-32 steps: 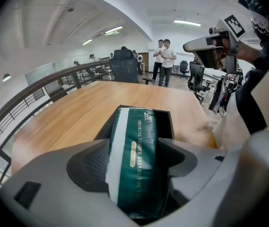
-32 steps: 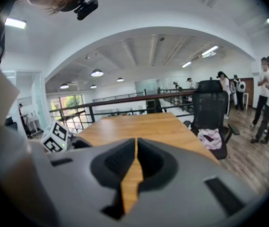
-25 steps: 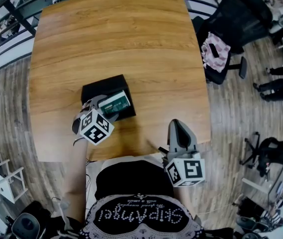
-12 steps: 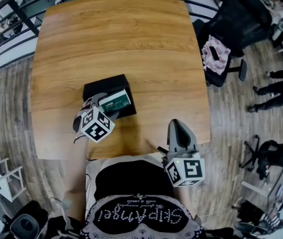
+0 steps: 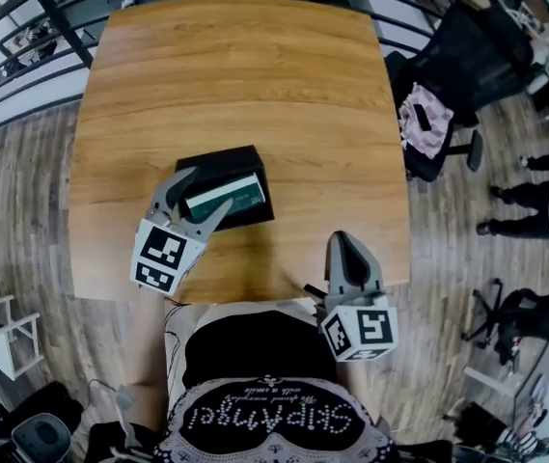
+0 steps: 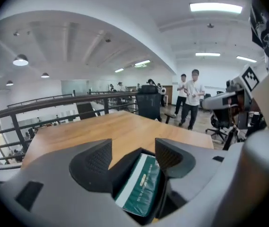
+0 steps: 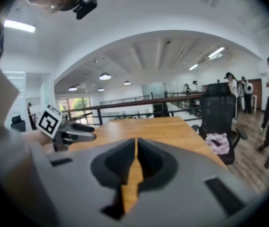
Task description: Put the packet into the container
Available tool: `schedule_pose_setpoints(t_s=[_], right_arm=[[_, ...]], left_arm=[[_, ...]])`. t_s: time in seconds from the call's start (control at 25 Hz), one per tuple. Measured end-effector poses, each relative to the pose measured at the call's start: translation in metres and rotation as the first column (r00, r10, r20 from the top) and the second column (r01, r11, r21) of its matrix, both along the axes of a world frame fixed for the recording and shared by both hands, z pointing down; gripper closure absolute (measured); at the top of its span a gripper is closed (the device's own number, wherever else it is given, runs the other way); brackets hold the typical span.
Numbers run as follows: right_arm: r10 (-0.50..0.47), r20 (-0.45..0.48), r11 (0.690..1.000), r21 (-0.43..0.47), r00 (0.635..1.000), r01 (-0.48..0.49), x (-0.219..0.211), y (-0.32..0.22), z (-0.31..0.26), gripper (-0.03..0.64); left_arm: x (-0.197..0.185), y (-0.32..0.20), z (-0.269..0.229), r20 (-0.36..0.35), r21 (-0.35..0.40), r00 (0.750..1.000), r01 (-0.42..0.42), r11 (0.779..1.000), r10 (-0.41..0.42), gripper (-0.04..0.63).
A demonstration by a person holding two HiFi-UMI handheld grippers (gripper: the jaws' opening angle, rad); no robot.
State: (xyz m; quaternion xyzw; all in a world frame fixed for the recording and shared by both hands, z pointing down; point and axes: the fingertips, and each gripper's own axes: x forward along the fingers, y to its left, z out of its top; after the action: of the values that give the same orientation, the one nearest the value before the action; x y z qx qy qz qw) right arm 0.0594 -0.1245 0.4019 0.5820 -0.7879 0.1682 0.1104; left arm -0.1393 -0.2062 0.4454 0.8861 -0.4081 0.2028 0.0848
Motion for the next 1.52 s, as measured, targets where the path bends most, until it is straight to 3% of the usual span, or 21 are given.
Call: schedule_pose_setpoints(t_s=[0.2,0.48,0.8,0.96,1.28,1.52], right_arm=[[-0.019,0.001,1.0,0.019,1.0,0.019,-0.007,-0.001,-0.002,0.579],[-0.045,0.004,0.997,0.066,0.999,0.044,-0.012,-0.006,-0.014,0.579],[-0.064,0.001,0.992,0.105,0.998,0.063,-0.014,-0.011,-0.032,0.579],[-0.08,-0.005,0.991,0.107,0.997,0.08,-0.017,-0.01,-0.034,0.578],[-0.105,-0.006,0.99,0.093,0.994,0.105,-0.031,-0.002,-0.026,0.579],[-0.136,0.002,0.988,0.068,0.991,0.136,-0.046,0.01,-0.017,0.579]], left_arm=[[-0.024,0.006,-0.06,-0.158,0.12,0.979,0.145,0.982,-0.125,0.4],[-0.056,0.034,-0.116,-0.27,0.216,0.927,0.322,0.922,-0.26,0.536],[-0.108,0.083,-0.14,-0.313,0.259,0.849,0.507,0.822,-0.425,0.568],[-0.127,0.109,-0.132,-0.326,0.229,0.799,0.585,0.778,-0.505,0.568],[-0.132,0.146,-0.096,-0.345,0.1,0.743,0.637,0.765,-0.574,0.568],[-0.129,0.154,-0.083,-0.33,0.068,0.747,0.629,0.774,-0.578,0.568]])
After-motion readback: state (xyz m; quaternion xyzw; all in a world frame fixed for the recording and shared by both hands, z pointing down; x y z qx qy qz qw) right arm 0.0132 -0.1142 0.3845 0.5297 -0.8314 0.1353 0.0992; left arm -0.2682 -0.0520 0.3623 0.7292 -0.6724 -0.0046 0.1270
